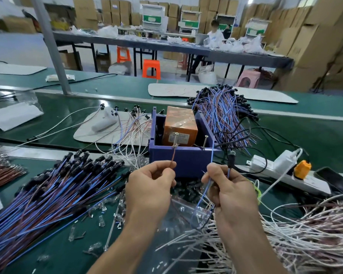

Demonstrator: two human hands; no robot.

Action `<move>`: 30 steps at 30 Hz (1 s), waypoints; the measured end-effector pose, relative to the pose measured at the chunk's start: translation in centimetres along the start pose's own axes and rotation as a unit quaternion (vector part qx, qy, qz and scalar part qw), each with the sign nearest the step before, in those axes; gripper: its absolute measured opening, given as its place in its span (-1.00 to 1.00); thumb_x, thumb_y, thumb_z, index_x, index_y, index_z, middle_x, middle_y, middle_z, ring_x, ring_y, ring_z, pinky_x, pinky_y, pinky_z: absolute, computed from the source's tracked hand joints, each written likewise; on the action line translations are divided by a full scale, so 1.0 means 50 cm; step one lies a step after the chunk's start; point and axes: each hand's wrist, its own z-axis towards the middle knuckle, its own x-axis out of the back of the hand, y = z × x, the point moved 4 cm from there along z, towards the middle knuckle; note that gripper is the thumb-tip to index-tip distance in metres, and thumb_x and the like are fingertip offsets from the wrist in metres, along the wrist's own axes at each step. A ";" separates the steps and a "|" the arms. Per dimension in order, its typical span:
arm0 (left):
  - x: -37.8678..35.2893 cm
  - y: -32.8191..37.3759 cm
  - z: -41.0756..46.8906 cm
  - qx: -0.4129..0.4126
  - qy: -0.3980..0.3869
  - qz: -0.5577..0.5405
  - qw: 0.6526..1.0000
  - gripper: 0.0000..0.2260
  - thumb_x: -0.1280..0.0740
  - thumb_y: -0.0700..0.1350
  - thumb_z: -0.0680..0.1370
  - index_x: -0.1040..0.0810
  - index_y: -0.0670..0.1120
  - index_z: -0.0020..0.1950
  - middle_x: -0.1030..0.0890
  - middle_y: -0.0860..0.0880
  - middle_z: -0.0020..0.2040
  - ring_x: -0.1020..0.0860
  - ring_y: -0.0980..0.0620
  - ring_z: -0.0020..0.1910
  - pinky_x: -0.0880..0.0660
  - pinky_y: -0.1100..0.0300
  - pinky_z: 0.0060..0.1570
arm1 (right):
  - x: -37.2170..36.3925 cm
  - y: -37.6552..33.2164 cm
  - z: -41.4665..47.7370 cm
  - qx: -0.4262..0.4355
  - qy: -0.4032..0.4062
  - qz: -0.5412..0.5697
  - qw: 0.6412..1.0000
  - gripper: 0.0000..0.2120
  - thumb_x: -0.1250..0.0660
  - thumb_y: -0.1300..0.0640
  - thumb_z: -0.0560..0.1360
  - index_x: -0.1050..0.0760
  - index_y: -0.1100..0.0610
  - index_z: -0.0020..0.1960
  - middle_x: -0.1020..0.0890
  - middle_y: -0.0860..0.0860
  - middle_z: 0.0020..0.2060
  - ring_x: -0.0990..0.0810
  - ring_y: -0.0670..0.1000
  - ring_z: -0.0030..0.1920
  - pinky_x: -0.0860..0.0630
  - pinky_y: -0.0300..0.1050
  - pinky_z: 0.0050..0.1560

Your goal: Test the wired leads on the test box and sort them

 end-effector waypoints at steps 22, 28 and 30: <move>0.008 0.012 0.008 -0.002 0.042 -0.009 0.999 -0.76 -0.51 -0.20 0.53 -0.67 -0.12 -0.35 -0.67 -0.07 -0.43 -0.53 0.08 -0.61 -0.44 0.33 -0.56 | 0.029 0.041 0.020 -0.028 0.014 0.006 0.999 -0.75 -0.49 0.05 0.30 -0.56 0.21 -0.19 -0.66 0.15 -0.37 -0.23 -0.07 -0.60 -0.24 -0.27 -0.58; 0.002 0.012 0.007 -0.008 0.021 0.017 1.000 -0.77 -0.50 -0.17 0.49 -0.71 0.10 -0.32 -0.63 -0.09 -0.48 -0.48 0.07 -0.61 -0.41 0.25 -0.54 | 0.027 0.045 0.020 -0.030 0.021 0.013 0.999 -0.74 -0.49 0.07 0.30 -0.55 0.24 -0.18 -0.65 0.14 -0.40 -0.24 -0.08 -0.59 -0.22 -0.28 -0.59; 0.003 0.012 0.008 -0.008 0.021 0.014 1.000 -0.77 -0.50 -0.17 0.49 -0.70 0.11 -0.32 -0.63 -0.09 -0.48 -0.47 0.07 -0.61 -0.40 0.25 -0.54 | 0.025 0.048 0.019 -0.034 0.021 0.014 0.999 -0.75 -0.49 0.07 0.30 -0.55 0.24 -0.19 -0.64 0.14 -0.40 -0.25 -0.08 -0.58 -0.24 -0.29 -0.58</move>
